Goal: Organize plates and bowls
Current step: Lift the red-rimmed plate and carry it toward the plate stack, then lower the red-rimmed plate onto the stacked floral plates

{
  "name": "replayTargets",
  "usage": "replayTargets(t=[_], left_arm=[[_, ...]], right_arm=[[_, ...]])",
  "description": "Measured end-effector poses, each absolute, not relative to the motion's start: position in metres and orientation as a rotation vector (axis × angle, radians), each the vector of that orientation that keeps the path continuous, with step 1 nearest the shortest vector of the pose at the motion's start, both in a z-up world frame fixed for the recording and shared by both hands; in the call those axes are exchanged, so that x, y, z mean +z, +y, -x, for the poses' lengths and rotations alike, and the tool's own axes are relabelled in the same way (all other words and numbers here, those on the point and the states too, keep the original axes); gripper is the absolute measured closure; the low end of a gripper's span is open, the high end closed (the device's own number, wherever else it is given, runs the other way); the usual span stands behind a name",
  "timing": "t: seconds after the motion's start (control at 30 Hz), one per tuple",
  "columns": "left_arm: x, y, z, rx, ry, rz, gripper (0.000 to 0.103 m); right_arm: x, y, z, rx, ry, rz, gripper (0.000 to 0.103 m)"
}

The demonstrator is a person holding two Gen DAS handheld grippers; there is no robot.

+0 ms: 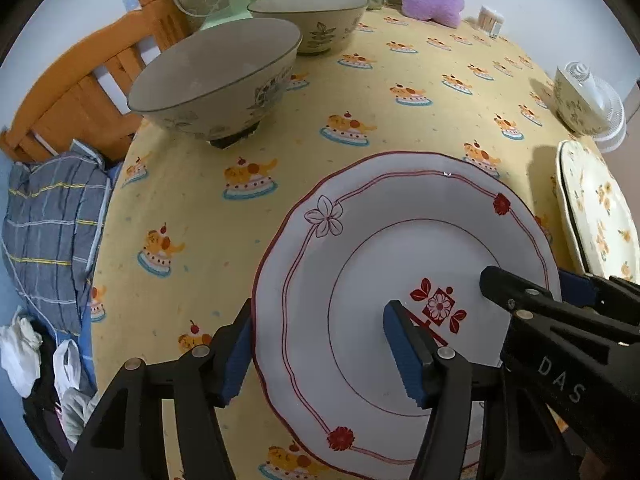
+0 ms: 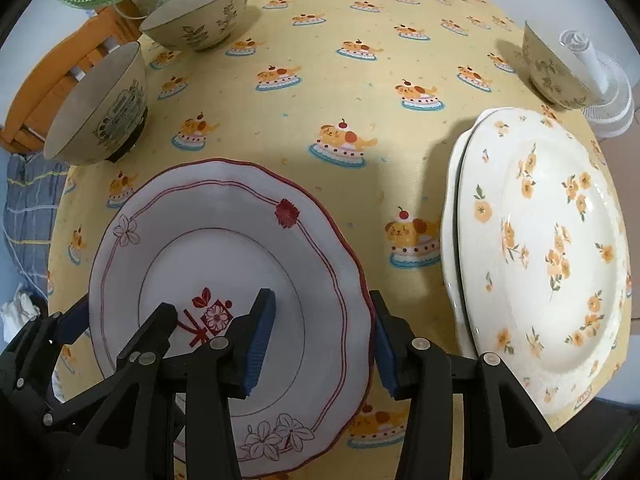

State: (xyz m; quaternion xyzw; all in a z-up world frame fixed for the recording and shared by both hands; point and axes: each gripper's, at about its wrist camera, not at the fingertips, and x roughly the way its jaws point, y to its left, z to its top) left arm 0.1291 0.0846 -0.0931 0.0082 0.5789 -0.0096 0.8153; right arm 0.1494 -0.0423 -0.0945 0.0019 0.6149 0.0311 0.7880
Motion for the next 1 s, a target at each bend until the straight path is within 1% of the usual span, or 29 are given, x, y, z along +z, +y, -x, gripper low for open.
replayTargets(t=[0.3, 0.5, 0.73, 1.0], left_arm=[[-0.071, 0.072, -0.116, -0.044, 1.234, -0.018, 0.039], [-0.047, 0.047, -0.119, -0.029, 1.194, -0.022, 0.039], [-0.033, -0.003, -0.128, -0.017, 1.176, -0.001, 0.039], [-0.035, -0.067, -0.138, -0.034, 1.181, 0.007, 0.040]], right_arm=[[-0.074, -0.049, -0.136, 0.062, 1.305, 0.019, 0.054], [-0.047, -0.075, -0.138, 0.080, 1.260, 0.019, 0.054], [-0.028, -0.125, -0.146, 0.094, 1.231, 0.036, 0.054], [-0.025, -0.189, -0.153, 0.068, 1.234, 0.034, 0.054]])
